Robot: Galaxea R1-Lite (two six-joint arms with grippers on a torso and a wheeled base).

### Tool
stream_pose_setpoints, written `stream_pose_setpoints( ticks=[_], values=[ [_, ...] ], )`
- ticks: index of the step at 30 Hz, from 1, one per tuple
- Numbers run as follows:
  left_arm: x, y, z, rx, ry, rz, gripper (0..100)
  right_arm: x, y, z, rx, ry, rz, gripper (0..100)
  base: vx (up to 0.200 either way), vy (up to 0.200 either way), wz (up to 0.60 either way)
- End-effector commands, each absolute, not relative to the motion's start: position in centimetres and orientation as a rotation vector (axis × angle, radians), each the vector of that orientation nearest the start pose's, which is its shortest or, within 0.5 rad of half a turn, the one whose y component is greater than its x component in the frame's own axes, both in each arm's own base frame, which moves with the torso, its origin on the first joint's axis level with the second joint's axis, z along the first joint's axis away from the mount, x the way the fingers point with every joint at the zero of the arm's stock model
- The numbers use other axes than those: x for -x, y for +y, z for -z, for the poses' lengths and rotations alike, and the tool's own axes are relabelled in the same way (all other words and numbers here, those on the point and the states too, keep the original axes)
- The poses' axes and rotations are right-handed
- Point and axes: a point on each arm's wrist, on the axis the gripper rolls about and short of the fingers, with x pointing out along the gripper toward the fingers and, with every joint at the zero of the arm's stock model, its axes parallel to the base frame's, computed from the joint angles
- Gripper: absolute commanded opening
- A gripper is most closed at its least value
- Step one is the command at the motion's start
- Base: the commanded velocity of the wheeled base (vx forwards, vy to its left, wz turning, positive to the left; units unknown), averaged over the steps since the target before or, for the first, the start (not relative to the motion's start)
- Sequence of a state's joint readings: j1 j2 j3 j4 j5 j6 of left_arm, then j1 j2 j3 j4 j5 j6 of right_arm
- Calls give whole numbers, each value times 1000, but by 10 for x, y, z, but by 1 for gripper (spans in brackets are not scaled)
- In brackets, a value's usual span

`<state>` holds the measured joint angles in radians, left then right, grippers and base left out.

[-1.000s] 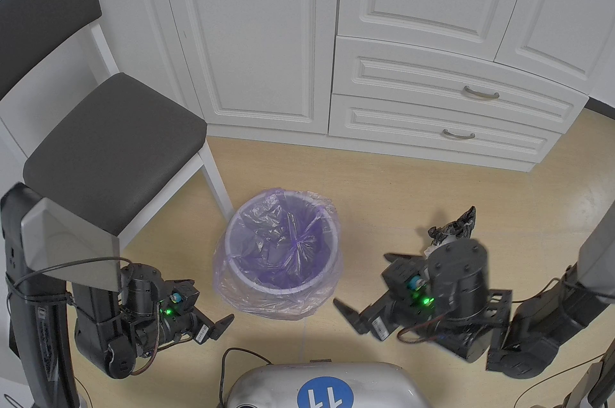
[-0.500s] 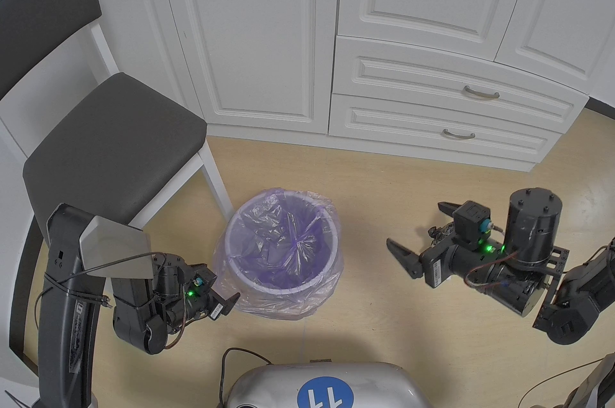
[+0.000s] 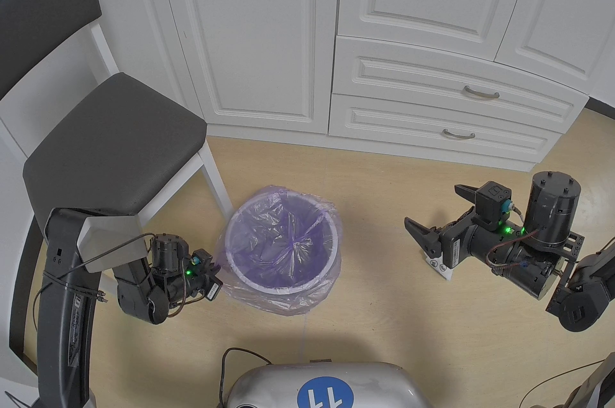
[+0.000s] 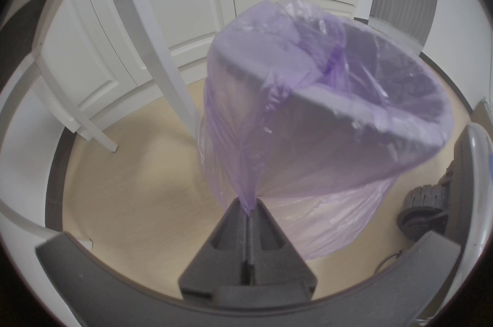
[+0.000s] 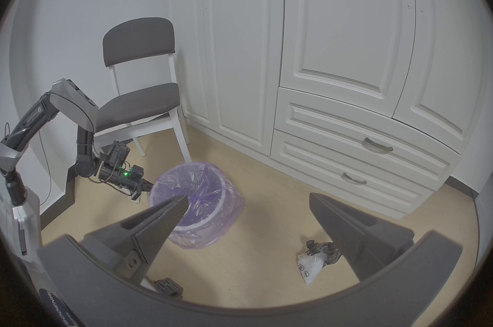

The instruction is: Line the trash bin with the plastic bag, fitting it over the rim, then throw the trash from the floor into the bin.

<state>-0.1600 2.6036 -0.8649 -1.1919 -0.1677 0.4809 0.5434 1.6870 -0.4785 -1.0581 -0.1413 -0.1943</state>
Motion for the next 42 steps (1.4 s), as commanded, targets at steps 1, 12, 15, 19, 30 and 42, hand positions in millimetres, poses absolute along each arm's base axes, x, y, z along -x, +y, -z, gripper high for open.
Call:
stream_pose_setpoints(
  ticks=[1, 12, 15, 19, 30, 42],
  values=[
    [-418, -58, 74, -443, 436, 441, 0, -237, 133, -143, 241, 116, -424, 100, 0, 0, 0],
    [-449, -62, 66, -445, 500, 464, 0, -247, 128, -132, 252, 155, -402, 100, 0, 0, 0],
    [-467, -62, 67, -449, 481, 455, 0, -248, 128, -129, 254, 164, -412, 100, 0, 0, 0],
    [-476, -58, 79, -489, 478, 460, 0, -251, 124, -128, 251, 168, -414, 100, 0, 0, 0],
    [-476, -61, 86, -547, 480, 487, 0, -260, 122, -120, 256, 196, -404, 100, 0, 0, 0],
    [-475, -67, 71, -582, 455, 498, 100, -264, 120, -117, 257, 205, -393, 100, 0, 0, 0]
  ],
)
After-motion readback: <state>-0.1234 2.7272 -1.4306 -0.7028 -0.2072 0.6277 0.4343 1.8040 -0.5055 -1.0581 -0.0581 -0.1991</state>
